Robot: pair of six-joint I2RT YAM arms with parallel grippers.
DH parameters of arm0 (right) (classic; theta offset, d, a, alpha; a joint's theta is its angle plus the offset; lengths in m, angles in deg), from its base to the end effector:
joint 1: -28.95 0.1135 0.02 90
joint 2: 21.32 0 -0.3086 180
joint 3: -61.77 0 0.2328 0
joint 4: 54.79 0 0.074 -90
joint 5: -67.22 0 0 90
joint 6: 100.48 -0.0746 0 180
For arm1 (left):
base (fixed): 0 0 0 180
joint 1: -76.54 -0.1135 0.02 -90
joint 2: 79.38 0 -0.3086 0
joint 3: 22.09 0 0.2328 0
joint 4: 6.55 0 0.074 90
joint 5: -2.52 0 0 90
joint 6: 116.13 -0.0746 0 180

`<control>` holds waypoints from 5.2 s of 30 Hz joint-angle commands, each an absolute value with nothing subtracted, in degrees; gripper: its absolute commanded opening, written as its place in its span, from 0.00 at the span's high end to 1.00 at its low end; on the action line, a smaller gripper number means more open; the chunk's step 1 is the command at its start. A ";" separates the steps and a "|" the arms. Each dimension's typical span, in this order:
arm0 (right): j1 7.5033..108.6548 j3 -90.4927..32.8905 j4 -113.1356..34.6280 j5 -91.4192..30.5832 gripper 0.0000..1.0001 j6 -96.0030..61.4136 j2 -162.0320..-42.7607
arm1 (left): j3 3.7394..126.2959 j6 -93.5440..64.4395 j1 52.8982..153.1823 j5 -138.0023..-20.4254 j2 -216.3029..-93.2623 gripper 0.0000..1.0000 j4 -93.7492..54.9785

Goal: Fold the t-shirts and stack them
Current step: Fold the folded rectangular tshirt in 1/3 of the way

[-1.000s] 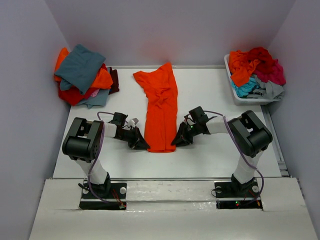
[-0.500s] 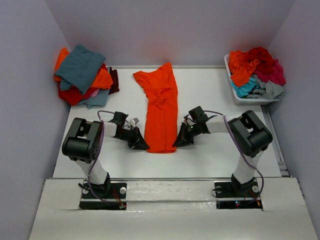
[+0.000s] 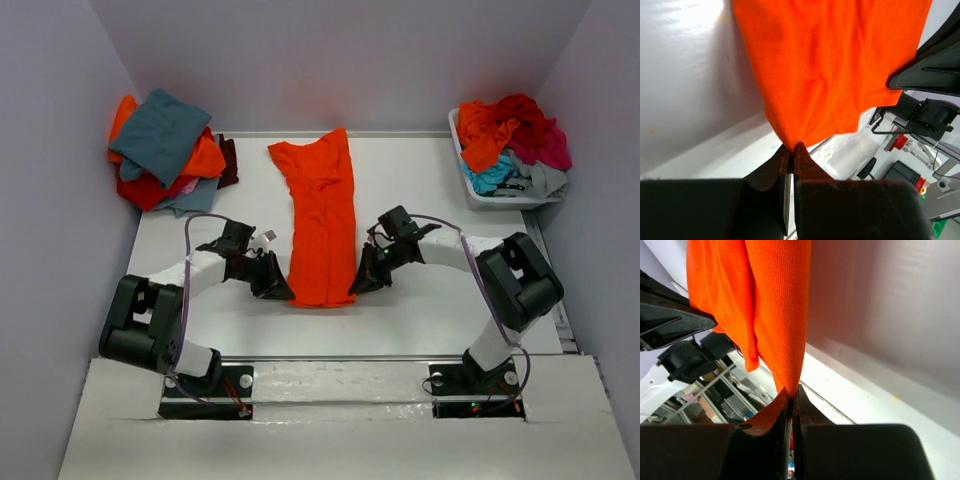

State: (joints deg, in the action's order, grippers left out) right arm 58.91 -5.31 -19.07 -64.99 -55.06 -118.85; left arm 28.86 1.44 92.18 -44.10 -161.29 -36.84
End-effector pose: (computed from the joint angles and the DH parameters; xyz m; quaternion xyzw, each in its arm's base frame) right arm 0.2465 0.1999 0.1832 -0.0424 -0.9149 -0.3970 0.0601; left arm 0.2153 -0.1135 0.1869 -0.0023 0.9048 -0.4178 0.0827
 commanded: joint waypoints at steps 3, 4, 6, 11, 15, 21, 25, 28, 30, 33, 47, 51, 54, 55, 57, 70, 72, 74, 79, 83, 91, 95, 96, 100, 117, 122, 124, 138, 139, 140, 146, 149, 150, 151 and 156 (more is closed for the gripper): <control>62.35 -8.80 -13.05 -64.97 0.91 -52.76 -117.38 | 29.06 3.57 96.74 -44.76 -156.73 0.94 -40.03; 63.31 -9.06 -12.87 -64.96 0.91 -52.76 -117.38 | 29.23 3.92 97.54 -44.76 -156.29 0.94 -40.12; 64.80 -9.76 -12.43 -64.62 0.91 -52.84 -117.38 | 30.02 4.63 99.64 -45.37 -155.23 0.94 -41.09; 66.04 -9.51 -11.81 -63.91 0.91 -53.63 -116.24 | 29.94 6.03 101.59 -46.51 -152.33 0.94 -43.19; 66.04 -8.28 -10.85 -63.30 0.91 -53.55 -113.96 | 29.24 6.47 101.59 -47.13 -148.56 0.94 -45.30; 66.57 -6.34 -9.18 -62.86 0.91 -53.72 -110.88 | 28.54 7.18 102.64 -48.36 -143.81 0.94 -49.00; 67.09 -5.11 -8.65 -62.94 0.91 -53.72 -109.47 | 27.30 8.32 103.26 -48.63 -141.26 0.94 -50.23; 67.71 -4.67 -7.95 -62.94 0.91 -53.81 -108.59 | 27.13 9.37 104.40 -49.07 -138.97 0.94 -51.54; 67.71 -4.50 -7.51 -62.94 0.91 -53.99 -108.07 | 27.13 9.73 104.92 -49.50 -137.31 0.94 -53.04; 68.33 -4.49 -6.37 -63.03 0.91 -53.90 -107.01 | 26.95 10.17 104.93 -49.94 -135.02 0.94 -55.06; 69.38 -10.64 -0.91 -60.14 0.90 -53.37 -105.86 | 34.32 12.19 105.46 -52.49 -135.44 0.94 -55.78; 69.38 -15.30 -1.35 -58.81 0.90 -53.98 -108.58 | 38.98 12.01 105.46 -53.02 -141.41 0.94 -52.78; 69.38 -19.95 -1.18 -58.11 0.90 -53.64 -111.48 | 43.20 11.84 105.46 -53.20 -145.97 0.94 -50.41; 69.38 -21.27 -0.74 -57.67 0.90 -53.46 -112.36 | 45.30 11.58 105.46 -53.20 -147.22 0.94 -50.14; 69.38 -25.23 0.23 -56.79 0.90 -52.85 -115.08 | 47.94 10.78 105.46 -53.37 -150.37 0.94 -49.18; 60.43 -38.23 3.13 -56.35 0.90 -50.21 -125.19 | 57.26 4.72 96.67 -52.76 -162.16 0.94 -48.82; 59.63 -39.39 3.31 -56.61 0.90 -50.03 -126.34 | 58.85 4.19 96.05 -53.02 -164.36 0.94 -48.82; 59.10 -41.66 3.92 -56.61 0.91 -49.59 -128.18 | 61.13 3.67 95.44 -53.11 -166.98 0.94 -48.65; 57.35 -45.62 4.36 -56.88 0.91 -49.42 -131.52 | 64.91 3.31 94.30 -52.85 -172.36 0.94 -47.33; 56.03 -49.13 4.97 -57.32 0.90 -49.15 -134.60 | 67.29 3.31 93.69 -53.02 -175.79 0.94 -46.45; 52.95 -54.58 7.00 -57.76 0.91 -48.10 -139.79 | 73.52 2.79 92.62 -53.64 -181.33 0.94 -47.24; 51.89 -56.08 7.26 -58.72 0.90 -47.75 -141.46 | 75.11 2.43 91.57 -53.81 -182.47 0.94 -47.86; 51.89 -56.43 7.52 -58.72 0.90 -47.66 -141.90 | 75.29 2.35 90.96 -53.81 -182.82 0.94 -47.86; 51.36 -58.98 7.96 -59.51 0.90 -47.40 -144.36 | 76.43 2.34 90.43 -53.99 -184.05 0.94 -48.12; 50.84 -65.84 10.60 -60.04 0.90 -46.52 -151.83 | 77.66 2.61 90.43 -54.34 -188.62 0.94 -47.33; 50.84 -67.07 11.30 -60.04 0.90 -46.08 -152.89 | 79.16 2.52 90.43 -54.52 -190.03 0.94 -47.77; 50.84 -67.51 11.30 -60.04 0.88 -45.99 -153.41 | 79.51 2.78 90.43 -55.04 -190.47 0.94 -47.86; 50.31 -68.92 12.09 -58.37 0.49 -44.85 -153.50 | 79.69 2.87 90.43 -59.00 -189.15 0.23 -47.86; 50.31 -69.18 12.27 -58.20 0.49 -44.85 -153.33 | 79.68 2.87 90.43 -59.17 -188.63 0.23 -47.94; 50.31 -69.62 12.62 -58.02 0.49 -44.76 -153.33 | 79.77 2.96 90.43 -59.44 -188.36 0.23 -48.03; 50.31 -69.97 13.50 -57.67 0.48 -44.85 -151.66 | 80.83 2.43 90.43 -60.76 -185.64 0.23 -50.05; 50.31 -70.06 14.29 -57.06 0.48 -44.76 -150.34 | 81.27 2.17 90.43 -61.11 -183.88 0.23 -51.11; 50.31 -70.06 14.55 -57.14 0.48 -44.84 -149.99 | 81.44 2.17 90.43 -60.85 -183.44 0.23 -51.72; 50.31 -70.06 14.90 -57.14 0.48 -44.76 -149.64 | 81.53 2.08 90.43 -60.67 -182.48 0.23 -52.07; 50.31 -64.45 13.77 -57.40 0.48 -45.11 -145.42 | 80.04 1.29 90.43 -59.53 -179.58 0.23 -54.09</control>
